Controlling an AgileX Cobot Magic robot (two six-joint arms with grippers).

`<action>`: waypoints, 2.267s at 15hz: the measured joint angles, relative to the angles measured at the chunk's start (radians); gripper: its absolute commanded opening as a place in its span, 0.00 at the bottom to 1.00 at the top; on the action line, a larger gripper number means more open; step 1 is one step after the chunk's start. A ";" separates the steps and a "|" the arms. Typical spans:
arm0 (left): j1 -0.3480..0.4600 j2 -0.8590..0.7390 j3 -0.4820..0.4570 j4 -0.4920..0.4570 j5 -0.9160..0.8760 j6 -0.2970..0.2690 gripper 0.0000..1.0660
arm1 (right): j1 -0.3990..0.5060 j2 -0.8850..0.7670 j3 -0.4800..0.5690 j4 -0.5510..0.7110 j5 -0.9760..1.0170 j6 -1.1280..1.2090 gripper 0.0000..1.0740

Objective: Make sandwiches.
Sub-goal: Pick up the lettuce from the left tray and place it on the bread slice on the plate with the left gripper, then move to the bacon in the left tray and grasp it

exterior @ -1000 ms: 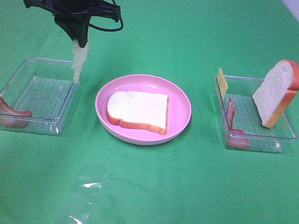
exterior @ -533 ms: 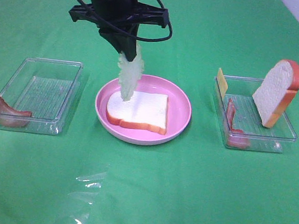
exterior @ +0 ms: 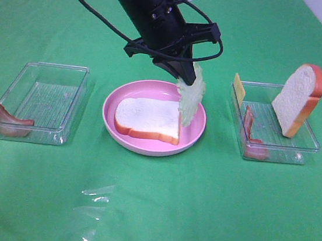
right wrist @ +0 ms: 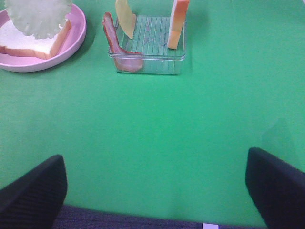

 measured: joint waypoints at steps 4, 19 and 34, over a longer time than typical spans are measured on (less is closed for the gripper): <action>0.000 0.050 0.000 -0.005 -0.016 0.007 0.00 | 0.000 0.000 0.000 0.000 0.000 0.000 0.91; 0.000 0.065 0.000 0.358 -0.018 -0.102 0.04 | 0.000 0.000 0.000 0.001 0.000 0.000 0.91; 0.001 0.016 -0.095 0.557 0.147 -0.241 0.96 | 0.000 0.000 0.000 0.007 0.000 0.000 0.91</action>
